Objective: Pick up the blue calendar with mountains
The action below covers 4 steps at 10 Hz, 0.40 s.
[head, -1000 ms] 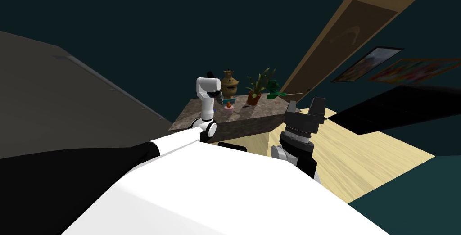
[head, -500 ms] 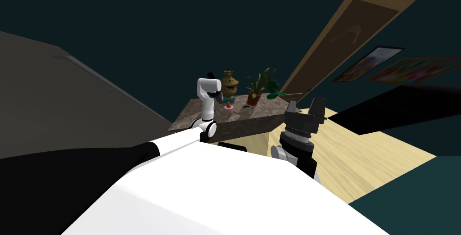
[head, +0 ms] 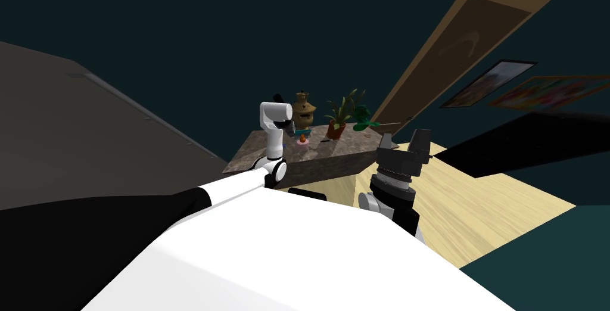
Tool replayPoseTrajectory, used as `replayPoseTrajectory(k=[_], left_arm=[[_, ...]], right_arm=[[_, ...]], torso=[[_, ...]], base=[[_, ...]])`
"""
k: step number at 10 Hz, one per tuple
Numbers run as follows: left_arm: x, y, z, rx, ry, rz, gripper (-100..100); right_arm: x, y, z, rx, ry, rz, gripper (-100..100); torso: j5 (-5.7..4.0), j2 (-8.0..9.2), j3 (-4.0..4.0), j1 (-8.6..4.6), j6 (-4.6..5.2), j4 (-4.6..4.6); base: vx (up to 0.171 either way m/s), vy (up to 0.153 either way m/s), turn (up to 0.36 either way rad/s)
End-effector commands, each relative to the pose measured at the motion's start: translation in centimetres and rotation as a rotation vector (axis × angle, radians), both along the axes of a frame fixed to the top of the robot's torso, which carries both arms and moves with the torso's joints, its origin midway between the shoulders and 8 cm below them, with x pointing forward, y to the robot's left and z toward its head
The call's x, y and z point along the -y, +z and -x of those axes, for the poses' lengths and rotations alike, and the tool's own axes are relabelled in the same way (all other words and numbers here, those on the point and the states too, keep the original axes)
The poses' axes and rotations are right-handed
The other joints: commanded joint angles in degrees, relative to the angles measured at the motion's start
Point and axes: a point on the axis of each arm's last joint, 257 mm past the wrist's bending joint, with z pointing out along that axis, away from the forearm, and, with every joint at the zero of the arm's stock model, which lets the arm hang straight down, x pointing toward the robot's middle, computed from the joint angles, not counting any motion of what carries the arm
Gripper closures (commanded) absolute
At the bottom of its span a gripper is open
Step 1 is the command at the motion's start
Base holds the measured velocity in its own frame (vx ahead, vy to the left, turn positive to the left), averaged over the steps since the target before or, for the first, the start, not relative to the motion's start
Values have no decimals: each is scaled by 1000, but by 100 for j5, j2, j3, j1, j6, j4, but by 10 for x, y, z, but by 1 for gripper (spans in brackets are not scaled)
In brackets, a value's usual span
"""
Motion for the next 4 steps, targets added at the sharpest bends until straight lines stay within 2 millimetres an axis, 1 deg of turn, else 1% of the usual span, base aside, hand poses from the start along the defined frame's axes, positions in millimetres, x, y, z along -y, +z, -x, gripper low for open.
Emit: replayPoseTrajectory(k=[1,2,3,4], left_arm=[[-1,5,5,-2,1,0,100],[-1,9,8,-2,1,0,100],[-2,7,5,0,1,0,100],[-2,8,6,-2,1,0,0]], right_arm=[[0,0,0,0,0,0,0],[0,0,0,0,0,0,0],[0,0,0,0,0,0,0],[0,0,0,0,0,0,0]], torso=[[0,0,0,0,0,0],[0,2,2,0,-1,2],[0,4,3,0,0,2],[0,1,1,-1,0,1]], base=[[-13,6,-4],[-12,7,-1],[-5,4,0],[0,0,0]])
